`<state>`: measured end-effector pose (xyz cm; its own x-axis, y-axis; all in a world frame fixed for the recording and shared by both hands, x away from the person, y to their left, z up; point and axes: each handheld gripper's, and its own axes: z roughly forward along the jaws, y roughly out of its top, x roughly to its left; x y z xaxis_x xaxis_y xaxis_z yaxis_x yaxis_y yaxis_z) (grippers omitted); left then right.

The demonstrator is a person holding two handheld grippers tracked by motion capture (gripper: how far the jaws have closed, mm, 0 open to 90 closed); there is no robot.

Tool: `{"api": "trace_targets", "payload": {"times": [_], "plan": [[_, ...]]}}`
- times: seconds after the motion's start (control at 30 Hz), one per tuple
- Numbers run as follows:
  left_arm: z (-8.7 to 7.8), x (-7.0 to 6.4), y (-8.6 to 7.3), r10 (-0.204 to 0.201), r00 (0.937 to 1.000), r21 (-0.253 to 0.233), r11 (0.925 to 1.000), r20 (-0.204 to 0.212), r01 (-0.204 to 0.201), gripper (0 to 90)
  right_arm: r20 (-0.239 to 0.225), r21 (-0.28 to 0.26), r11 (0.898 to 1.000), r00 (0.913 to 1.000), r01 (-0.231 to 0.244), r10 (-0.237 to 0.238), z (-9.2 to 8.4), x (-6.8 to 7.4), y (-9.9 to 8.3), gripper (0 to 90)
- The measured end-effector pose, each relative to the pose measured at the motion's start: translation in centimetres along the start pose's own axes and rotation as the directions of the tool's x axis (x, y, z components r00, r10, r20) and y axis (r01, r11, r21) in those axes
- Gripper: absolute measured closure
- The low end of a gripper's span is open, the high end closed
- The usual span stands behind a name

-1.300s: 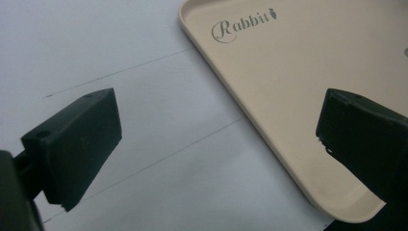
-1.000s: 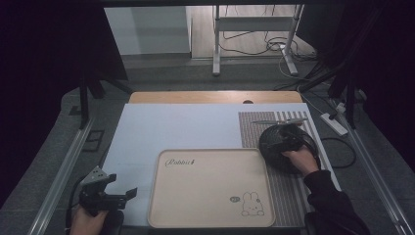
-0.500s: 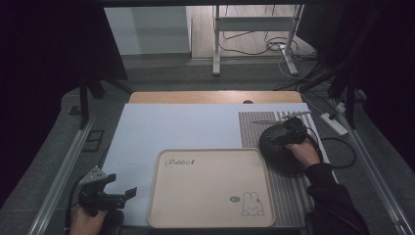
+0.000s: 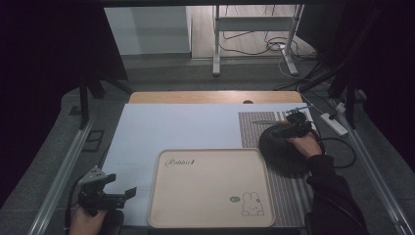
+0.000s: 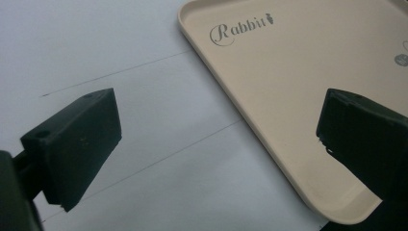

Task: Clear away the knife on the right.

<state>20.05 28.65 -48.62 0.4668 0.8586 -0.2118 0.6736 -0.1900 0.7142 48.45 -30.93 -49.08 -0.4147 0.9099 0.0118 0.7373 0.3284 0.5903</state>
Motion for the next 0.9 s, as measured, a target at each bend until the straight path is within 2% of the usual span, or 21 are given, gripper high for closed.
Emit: {"api": "trace_targets", "payload": {"times": [0.3,0.47,0.57,0.63,0.73,0.9], "plan": [[0.0,0.0,0.0,-0.003,1.0,0.001,1.0,0.0,0.003,1.9,0.037,0.021,1.0,0.9993,0.005,-0.006,0.9,-1.1,1.4,0.0],[0.0,0.1,0.0,-0.004,1.0,0.002,1.0,0.001,0.004,1.9,0.047,0.023,1.0,0.9988,-0.012,0.011,1.2,-1.6,2.0,0.6],[0.0,0.1,0.0,-0.004,1.0,0.002,1.0,0.001,0.004,1.9,0.044,0.02,1.0,0.999,-0.012,0.012,1.2,-2.0,2.4,8.8],[0.0,0.1,0.0,-0.004,1.0,0.002,1.0,0.001,0.004,1.9,0.045,0.015,1.0,0.9989,-0.015,0.014,1.2,-2.3,2.5,17.4],[0.0,0.1,0.0,-0.004,1.0,0.003,1.0,0.001,0.004,1.9,0.031,0.007,1.0,0.9994,-0.012,0.012,1.0,-2.8,2.9,33.6],[0.0,0.1,0.0,-0.005,1.0,0.004,1.0,0.001,0.005,2.0,-0.001,0.034,0.999,0.9999,-0.012,0.012,1.0,-3.8,3.6,59.5]]}}
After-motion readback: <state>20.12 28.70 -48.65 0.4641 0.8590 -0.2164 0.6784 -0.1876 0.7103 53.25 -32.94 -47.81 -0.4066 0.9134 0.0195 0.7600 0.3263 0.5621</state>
